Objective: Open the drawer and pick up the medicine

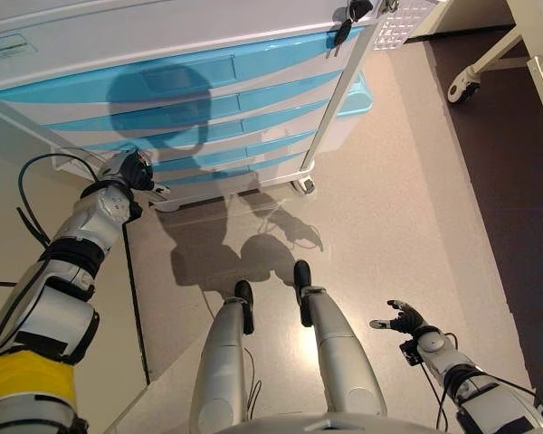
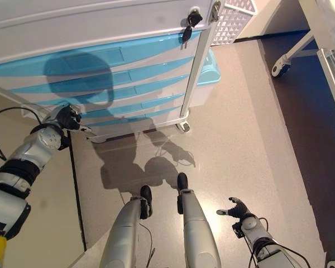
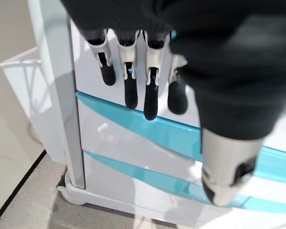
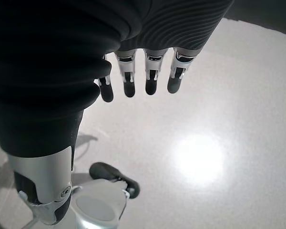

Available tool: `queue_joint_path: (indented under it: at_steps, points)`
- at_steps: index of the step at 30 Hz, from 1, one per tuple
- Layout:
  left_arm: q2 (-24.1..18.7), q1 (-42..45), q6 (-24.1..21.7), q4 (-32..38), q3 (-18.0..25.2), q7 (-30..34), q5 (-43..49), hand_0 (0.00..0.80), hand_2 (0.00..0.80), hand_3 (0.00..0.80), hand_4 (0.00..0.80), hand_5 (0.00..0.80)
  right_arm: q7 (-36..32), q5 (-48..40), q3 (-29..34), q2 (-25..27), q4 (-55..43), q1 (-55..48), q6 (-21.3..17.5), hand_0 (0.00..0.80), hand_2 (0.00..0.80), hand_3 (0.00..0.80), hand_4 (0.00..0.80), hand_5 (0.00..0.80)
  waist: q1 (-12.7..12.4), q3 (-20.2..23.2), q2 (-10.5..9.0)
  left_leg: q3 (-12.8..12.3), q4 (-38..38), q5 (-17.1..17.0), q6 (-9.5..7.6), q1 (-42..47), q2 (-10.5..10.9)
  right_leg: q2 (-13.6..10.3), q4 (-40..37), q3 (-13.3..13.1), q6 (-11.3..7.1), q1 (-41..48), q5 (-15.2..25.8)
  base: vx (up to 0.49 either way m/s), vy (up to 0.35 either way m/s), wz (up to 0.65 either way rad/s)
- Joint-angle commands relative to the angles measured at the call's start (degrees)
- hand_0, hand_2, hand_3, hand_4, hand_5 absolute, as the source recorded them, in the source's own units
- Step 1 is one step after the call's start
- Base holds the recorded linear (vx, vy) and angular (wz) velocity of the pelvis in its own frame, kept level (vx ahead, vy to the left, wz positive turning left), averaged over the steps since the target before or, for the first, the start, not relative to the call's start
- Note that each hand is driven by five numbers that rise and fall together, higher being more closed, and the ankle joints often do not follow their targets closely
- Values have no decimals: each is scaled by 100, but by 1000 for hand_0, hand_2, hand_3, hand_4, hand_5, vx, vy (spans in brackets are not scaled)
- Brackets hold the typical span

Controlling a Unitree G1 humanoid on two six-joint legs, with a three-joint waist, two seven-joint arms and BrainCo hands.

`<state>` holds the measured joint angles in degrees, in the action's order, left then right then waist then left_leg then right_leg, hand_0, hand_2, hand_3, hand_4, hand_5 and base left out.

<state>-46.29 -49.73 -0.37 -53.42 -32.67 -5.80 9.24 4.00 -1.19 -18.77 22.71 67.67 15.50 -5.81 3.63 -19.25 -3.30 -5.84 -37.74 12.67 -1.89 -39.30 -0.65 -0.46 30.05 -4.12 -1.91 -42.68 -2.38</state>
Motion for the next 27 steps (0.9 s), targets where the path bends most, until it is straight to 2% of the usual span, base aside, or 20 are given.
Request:
queue_joint_path:
  at_steps: [1,2,3,4,5,7,8,10,12,15,17,18,21,23,26,27]
  points:
    - [-321,-407,-56,264,519,-421,-148,0,0,0,0,0,30,7,-123,171,139,-287,13,0,0,0,0,0,29,318,192,-173,623,-318,-321,244,299,-18,-92,-57,110,355,-98,0,0,0]
    - [-289,-299,-65,280,530,-406,-114,0,0,0,0,0,29,39,-132,165,135,-317,11,0,0,0,0,0,11,319,215,-106,581,-144,-285,334,302,0,-18,-58,87,439,-273,-88,-34,1]
    - [-208,-110,-63,334,623,-418,-91,0,0,0,0,0,32,81,-124,153,158,-322,12,0,0,0,0,0,4,319,191,-143,679,-346,-317,300,310,-28,-123,-35,111,418,-101,82,-3,0]
    - [-203,-96,-62,337,622,-416,-90,0,0,0,0,0,32,81,-127,154,162,-332,13,0,0,0,0,0,-3,318,217,-88,624,-162,-284,374,309,-6,-43,-46,88,481,-274,-91,-43,-1]
    - [-55,235,-94,480,827,-425,-164,0,0,0,0,0,35,114,-88,133,160,-344,22,0,0,0,0,0,-19,336,183,-121,744,-375,-309,354,325,-37,-167,-3,117,474,-91,0,-38,-1]
    - [45,462,-101,565,1002,-456,-226,0,0,0,0,0,33,137,-68,111,158,-383,21,0,0,0,0,0,-32,359,182,-101,786,-396,-302,392,332,-44,-196,23,122,517,-88,-32,-56,0]
    - [215,983,-182,1043,1311,-463,-469,0,0,0,0,0,46,171,14,83,137,-431,37,0,0,0,0,0,-91,384,178,-35,907,-436,-288,505,361,-58,-280,74,126,642,-78,22,-66,1]
    - [455,1573,-269,1303,1649,-480,-692,0,0,0,0,0,54,230,85,58,127,-492,42,0,0,0,0,0,-130,412,180,25,1059,-493,-267,663,382,-75,-396,125,122,816,-53,41,-80,2]
    - [572,1893,-330,1503,1759,-486,-663,0,0,0,0,0,60,266,130,51,120,-541,39,0,0,0,0,0,-160,442,180,62,1195,-526,-250,795,401,-82,-497,155,116,944,-39,62,-61,5]
    - [1162,3028,-458,1804,2171,-499,-696,0,0,0,0,0,110,425,343,-10,210,-708,47,0,0,0,0,0,-271,543,203,189,1731,-713,-175,1357,438,-139,-937,283,62,1548,49,121,-86,17]
    - [1266,3207,-485,1816,2210,-495,-692,0,0,0,0,0,115,461,376,-22,231,-746,42,0,0,0,0,0,-282,557,207,218,1880,-755,-167,1521,447,-147,-1053,315,48,1715,67,100,-59,24]
    - [1554,3577,-559,1818,2331,-452,-787,0,0,0,0,0,133,508,444,-58,283,-830,42,0,0,0,0,0,-317,622,224,285,2195,-872,-131,1851,467,-156,-1271,386,16,2038,98,132,-67,19]
    - [1709,3902,-604,1717,2467,-398,-893,0,0,0,0,0,146,545,509,-91,293,-908,42,0,0,0,0,0,-337,724,240,348,2548,-1020,-93,2164,472,-154,-1521,457,-11,2339,148,112,-65,20]
    - [1968,4273,-678,1403,2648,-220,-1287,0,0,0,0,0,178,600,593,-137,370,-1022,47,0,0,0,0,0,-370,900,280,423,3023,-1213,-29,2627,466,-125,-1851,589,-38,2733,182,120,-82,20]
    - [2152,4469,-723,1038,2723,-77,-1592,0,0,0,0,0,179,563,658,-159,392,-1092,51,0,0,0,0,0,-380,1027,299,447,3284,-1325,14,2877,447,-105,-2080,676,-51,2999,204,76,-58,10]
    - [2297,4601,-682,606,2754,96,-1752,0,0,0,0,0,161,546,695,-184,423,-1157,58,0,0,0,0,0,-388,1178,300,444,3440,-1374,42,3058,416,-84,-2273,727,-67,3214,226,58,-38,14]
